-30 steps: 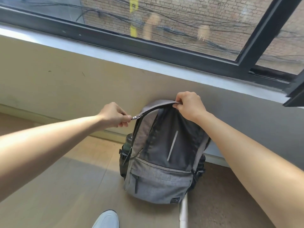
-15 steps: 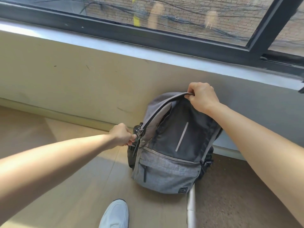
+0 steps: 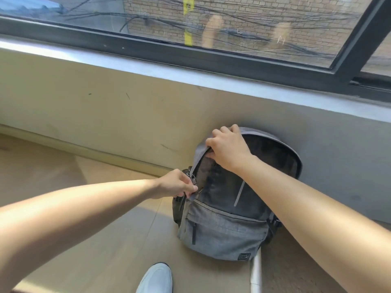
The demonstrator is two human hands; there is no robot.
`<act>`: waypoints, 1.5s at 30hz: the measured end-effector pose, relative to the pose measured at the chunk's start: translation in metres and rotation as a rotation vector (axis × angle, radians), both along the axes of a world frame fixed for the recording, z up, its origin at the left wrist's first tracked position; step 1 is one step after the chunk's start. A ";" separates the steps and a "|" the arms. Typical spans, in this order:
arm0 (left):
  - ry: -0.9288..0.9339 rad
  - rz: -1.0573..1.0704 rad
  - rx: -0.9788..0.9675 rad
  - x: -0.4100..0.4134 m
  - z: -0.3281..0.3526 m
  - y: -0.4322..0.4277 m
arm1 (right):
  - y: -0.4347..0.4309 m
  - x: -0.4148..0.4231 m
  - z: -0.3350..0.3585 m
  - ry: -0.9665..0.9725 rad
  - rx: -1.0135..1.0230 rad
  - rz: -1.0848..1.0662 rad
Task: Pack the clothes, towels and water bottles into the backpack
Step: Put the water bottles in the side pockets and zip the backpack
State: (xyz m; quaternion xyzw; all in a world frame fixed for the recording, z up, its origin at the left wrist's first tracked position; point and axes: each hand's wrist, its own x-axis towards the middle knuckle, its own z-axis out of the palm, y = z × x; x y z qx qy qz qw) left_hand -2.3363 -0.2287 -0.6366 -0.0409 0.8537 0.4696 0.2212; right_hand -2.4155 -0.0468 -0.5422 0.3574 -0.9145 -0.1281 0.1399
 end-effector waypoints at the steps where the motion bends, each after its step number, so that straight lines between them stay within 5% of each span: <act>1: 0.015 -0.013 0.007 0.000 -0.002 0.004 | -0.001 -0.001 -0.002 0.018 -0.015 0.008; 6: 0.057 -0.053 -0.045 0.004 -0.015 0.022 | -0.002 -0.003 -0.005 -0.018 -0.092 -0.020; 11: 0.052 -0.137 -0.508 0.000 -0.027 -0.011 | 0.000 -0.004 -0.005 -0.066 -0.152 -0.038; 14: -0.024 -0.108 -0.539 0.003 -0.034 -0.023 | 0.001 -0.002 -0.004 -0.033 -0.149 -0.025; 18: 0.244 -0.059 -0.674 0.015 -0.032 0.006 | 0.005 -0.002 -0.002 -0.025 -0.168 -0.028; 22: 0.473 0.009 -0.514 0.013 -0.034 0.030 | 0.022 -0.005 0.004 -0.042 -0.216 -0.096; 33: 0.032 0.113 -0.175 -0.012 -0.036 0.042 | 0.071 -0.010 0.020 -0.320 -0.408 -0.119; 40: 0.146 -0.074 -0.497 -0.005 -0.014 0.042 | 0.084 -0.014 0.016 -0.330 -0.437 -0.160; 45: -0.118 0.011 -0.163 -0.016 0.012 0.042 | 0.085 -0.014 0.015 -0.334 -0.454 -0.163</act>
